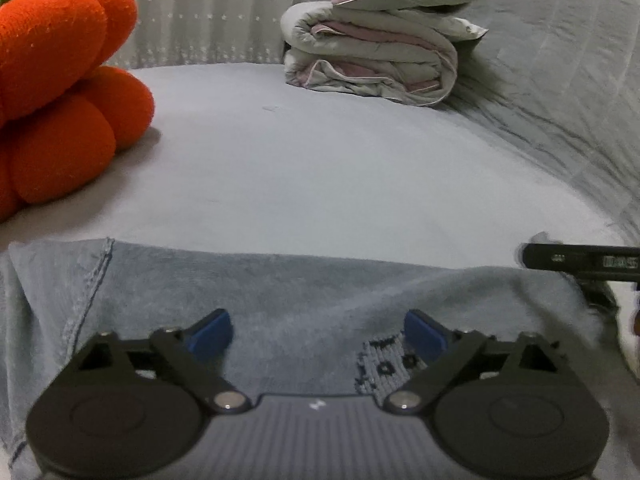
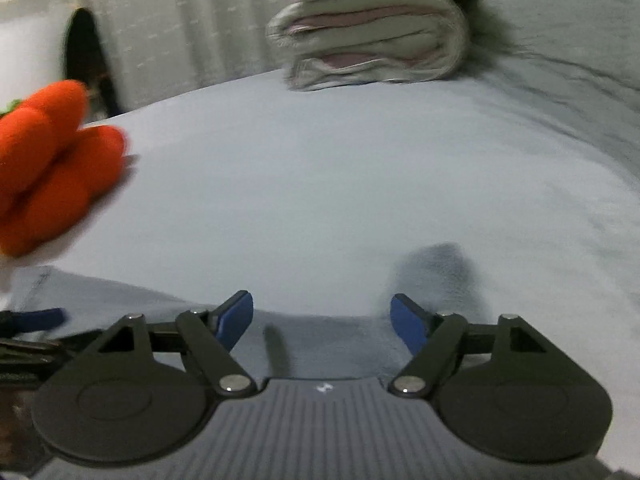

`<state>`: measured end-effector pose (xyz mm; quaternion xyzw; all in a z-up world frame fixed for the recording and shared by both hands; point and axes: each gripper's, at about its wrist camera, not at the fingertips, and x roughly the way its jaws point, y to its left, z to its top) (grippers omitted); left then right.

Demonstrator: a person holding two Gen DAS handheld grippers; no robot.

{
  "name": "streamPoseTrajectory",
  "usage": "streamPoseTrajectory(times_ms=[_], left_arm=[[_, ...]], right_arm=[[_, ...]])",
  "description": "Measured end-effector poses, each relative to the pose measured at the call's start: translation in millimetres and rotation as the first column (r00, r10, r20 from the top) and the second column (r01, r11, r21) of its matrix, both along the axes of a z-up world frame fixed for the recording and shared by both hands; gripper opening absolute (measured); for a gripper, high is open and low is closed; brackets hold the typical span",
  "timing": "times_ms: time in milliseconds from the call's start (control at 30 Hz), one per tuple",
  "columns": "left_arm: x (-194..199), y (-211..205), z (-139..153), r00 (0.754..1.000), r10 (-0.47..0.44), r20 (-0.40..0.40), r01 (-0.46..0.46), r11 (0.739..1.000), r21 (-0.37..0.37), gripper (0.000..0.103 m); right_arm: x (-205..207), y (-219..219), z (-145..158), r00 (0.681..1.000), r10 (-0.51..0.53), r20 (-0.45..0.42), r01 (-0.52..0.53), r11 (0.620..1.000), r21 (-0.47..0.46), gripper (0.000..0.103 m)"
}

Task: Fold clothes

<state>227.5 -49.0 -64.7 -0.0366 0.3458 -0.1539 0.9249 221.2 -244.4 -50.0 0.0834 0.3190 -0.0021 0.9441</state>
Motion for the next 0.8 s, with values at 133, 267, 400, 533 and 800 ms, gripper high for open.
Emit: streamPoseTrajectory(times_ms=[133, 267, 400, 533, 800], left_arm=[[4, 23, 1, 0.998, 0.007, -0.064, -0.015, 0.992, -0.128, 0.054], [7, 41, -5, 0.992, 0.013, -0.123, -0.042, 0.971, -0.236, 0.048], [6, 53, -11, 0.988, 0.016, -0.153, -0.066, 0.944, -0.323, 0.050], [6, 65, -17, 0.982, 0.018, -0.188, -0.099, 0.898, -0.429, 0.061], [3, 69, -17, 0.980, 0.063, -0.189, -0.144, 0.878, -0.456, 0.061]], right_arm=[[24, 27, -3, 0.987, 0.158, -0.023, -0.156, 0.986, 0.060, 0.071], [48, 51, -11, 0.956, 0.288, -0.058, -0.283, 0.956, 0.080, 0.069], [70, 65, -18, 0.926, 0.366, -0.094, -0.358, 0.929, 0.096, 0.047], [66, 71, -9, 0.895, 0.435, -0.096, -0.422, 0.897, 0.128, 0.010], [13, 89, 1, 0.863, 0.500, -0.074, -0.490, 0.863, 0.120, 0.007]])
